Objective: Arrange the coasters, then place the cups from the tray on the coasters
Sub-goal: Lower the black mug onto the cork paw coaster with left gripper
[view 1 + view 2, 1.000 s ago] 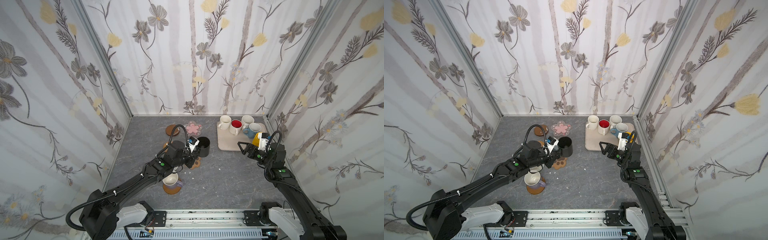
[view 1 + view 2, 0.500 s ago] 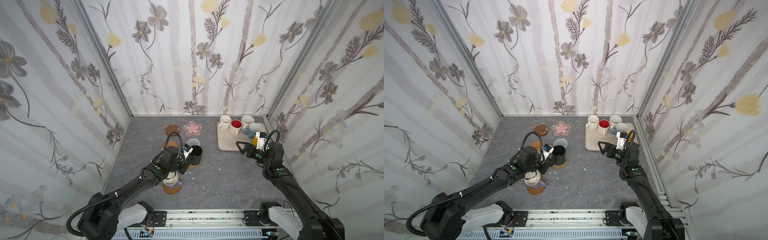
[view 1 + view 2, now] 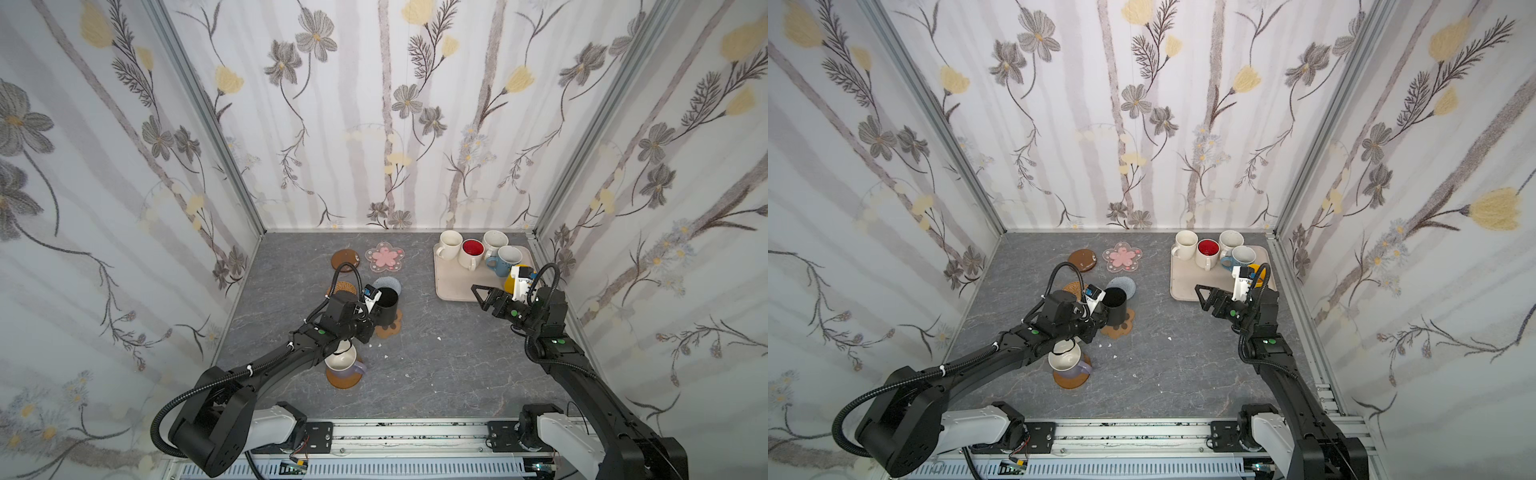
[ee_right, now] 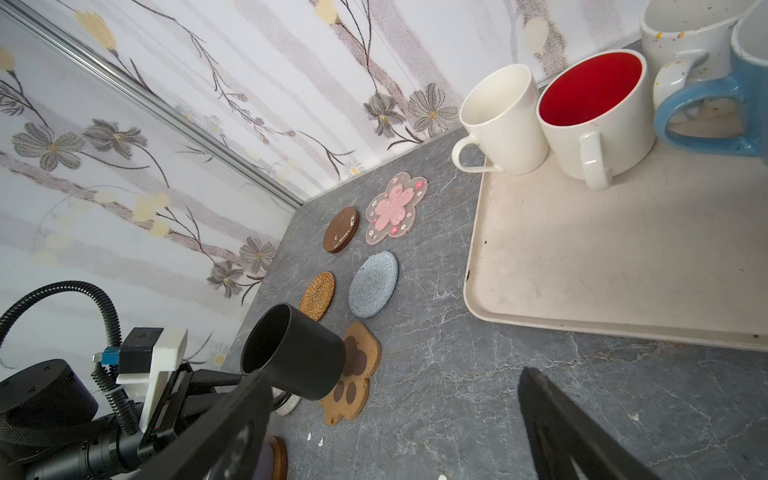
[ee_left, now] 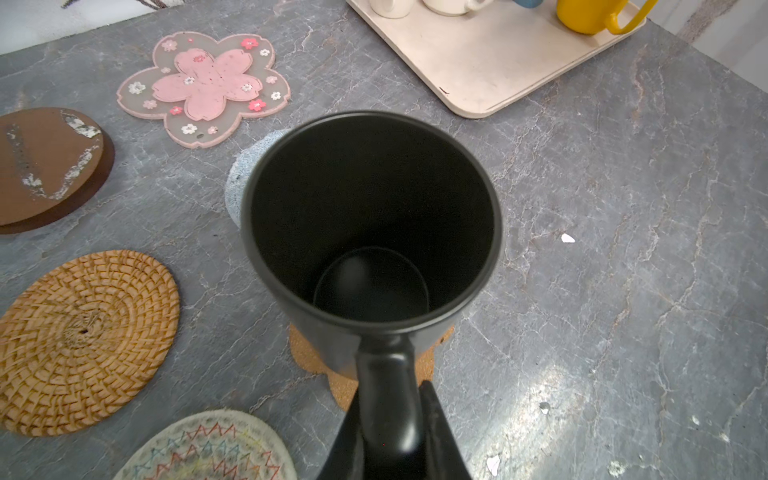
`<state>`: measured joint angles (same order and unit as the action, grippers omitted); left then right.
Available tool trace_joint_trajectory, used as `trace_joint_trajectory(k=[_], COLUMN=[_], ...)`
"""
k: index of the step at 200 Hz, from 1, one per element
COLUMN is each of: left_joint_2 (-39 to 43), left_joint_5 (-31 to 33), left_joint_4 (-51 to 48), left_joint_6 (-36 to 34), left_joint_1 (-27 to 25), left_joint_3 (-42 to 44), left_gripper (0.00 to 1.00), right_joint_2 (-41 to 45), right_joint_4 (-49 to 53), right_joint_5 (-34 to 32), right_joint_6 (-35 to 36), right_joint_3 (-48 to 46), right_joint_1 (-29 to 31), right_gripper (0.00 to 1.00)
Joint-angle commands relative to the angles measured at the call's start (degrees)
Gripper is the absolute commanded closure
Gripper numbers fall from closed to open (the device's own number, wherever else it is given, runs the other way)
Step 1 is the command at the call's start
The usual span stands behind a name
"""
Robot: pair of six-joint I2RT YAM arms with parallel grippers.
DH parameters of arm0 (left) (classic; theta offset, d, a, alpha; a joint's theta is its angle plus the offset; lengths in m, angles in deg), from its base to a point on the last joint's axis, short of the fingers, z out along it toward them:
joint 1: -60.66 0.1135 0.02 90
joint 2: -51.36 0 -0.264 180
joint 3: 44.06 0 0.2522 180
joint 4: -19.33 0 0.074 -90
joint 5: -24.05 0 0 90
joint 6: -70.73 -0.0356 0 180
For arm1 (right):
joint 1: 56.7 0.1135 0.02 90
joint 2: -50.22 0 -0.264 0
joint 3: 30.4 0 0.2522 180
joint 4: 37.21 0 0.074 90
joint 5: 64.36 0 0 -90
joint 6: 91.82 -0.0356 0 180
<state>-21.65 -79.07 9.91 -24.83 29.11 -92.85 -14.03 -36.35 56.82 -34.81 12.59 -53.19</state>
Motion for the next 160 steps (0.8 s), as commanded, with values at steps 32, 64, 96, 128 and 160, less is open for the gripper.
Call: trace_joint_trajectory(k=[32, 64, 96, 128, 160], left_joint_2=[-3.06, -3.90, -4.20, -4.24, -4.00], left_joint_5=[-3.65, -2.88, -2.00, -1.47, -1.25], left_joint_4=[7.00, 7.18, 7.34, 7.35, 7.34], left_joint_6=[1.92, 2.18, 2.68, 3.20, 3.38], left_joint_1=[0.09, 0.11, 0.09, 0.05, 0.04], left_joint_3=[-0.74, -0.75, -0.47, -0.39, 0.05], left_gripper=[1.00, 1.00, 0.89, 0.82, 0.71], right_joint_2=[-0.19, 0.26, 0.55, 1.02, 1.36], right_joint_4=[-2.68, -2.40, -2.25, -1.89, -1.72], right_joint_5=[0.69, 0.30, 0.19, -0.02, -0.30], right_joint_6=[-0.47, -0.28, -0.25, -0.10, -0.04], right_joint_3=[-0.21, -0.40, -0.25, -0.29, -0.27], right_joint_1=[0.01, 0.01, 0.01, -0.03, -0.08], right_gripper=[0.07, 0.07, 0.07, 0.07, 0.07])
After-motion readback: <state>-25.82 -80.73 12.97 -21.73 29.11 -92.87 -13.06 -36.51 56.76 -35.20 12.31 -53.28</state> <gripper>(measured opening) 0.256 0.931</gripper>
